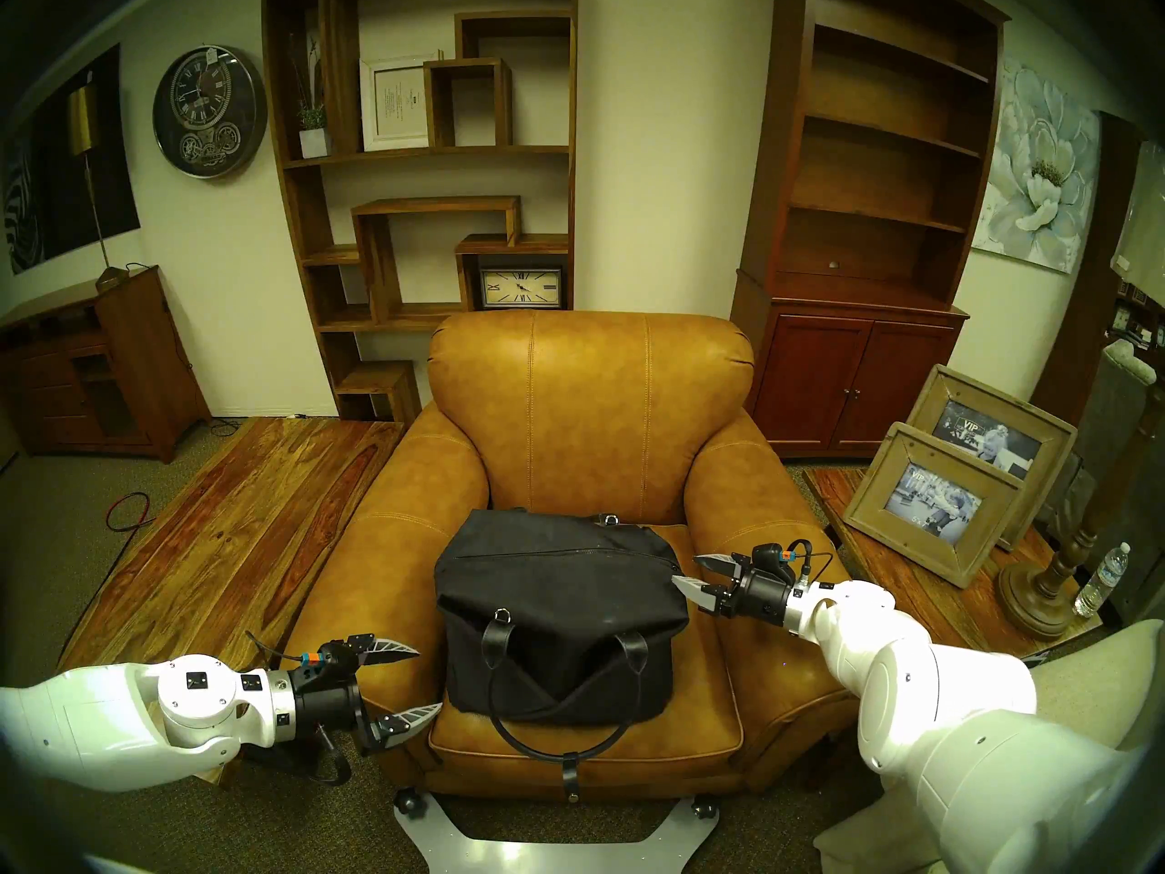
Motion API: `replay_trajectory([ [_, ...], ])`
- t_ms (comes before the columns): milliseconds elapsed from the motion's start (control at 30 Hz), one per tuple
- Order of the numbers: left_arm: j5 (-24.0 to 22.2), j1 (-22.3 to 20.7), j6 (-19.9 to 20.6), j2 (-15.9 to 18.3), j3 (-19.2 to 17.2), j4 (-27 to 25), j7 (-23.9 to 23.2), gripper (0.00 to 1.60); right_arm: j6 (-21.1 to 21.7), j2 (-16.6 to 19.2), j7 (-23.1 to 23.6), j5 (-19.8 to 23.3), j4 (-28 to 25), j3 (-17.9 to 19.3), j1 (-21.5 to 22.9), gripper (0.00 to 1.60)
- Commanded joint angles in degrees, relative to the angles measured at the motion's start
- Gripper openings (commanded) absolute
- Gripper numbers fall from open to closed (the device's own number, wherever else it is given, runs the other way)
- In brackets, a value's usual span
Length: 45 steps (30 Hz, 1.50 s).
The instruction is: Open a bag with a zipper
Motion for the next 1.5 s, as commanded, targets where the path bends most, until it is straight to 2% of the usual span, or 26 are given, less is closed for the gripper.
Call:
replay_trajectory([
  [0,0.02,-0.15,-0.52,0.05,-0.21,-0.46,-0.08,1.6,-0.71,0.03,0.22,0.06,0.19,0.02,1.65,1.6],
  [567,-0.05,-0.35,-0.59,0.13,0.05,-0.46,-0.01,1.6,-1.24,0.1,0.28,-0.16,0.85,0.08,2.02,1.6],
  [1100,-0.12,-0.58,-0.47,0.15,0.31,-0.43,0.06,1.6,3.37,-2.13,-5.78,-1.37,1.94,-0.71,2.58,1.6],
  [1467,-0.17,-0.71,-0.51,0.2,0.48,-0.44,0.11,1.6,6.0,-1.63,-3.52,-1.61,2.56,-0.94,1.65,1.6],
])
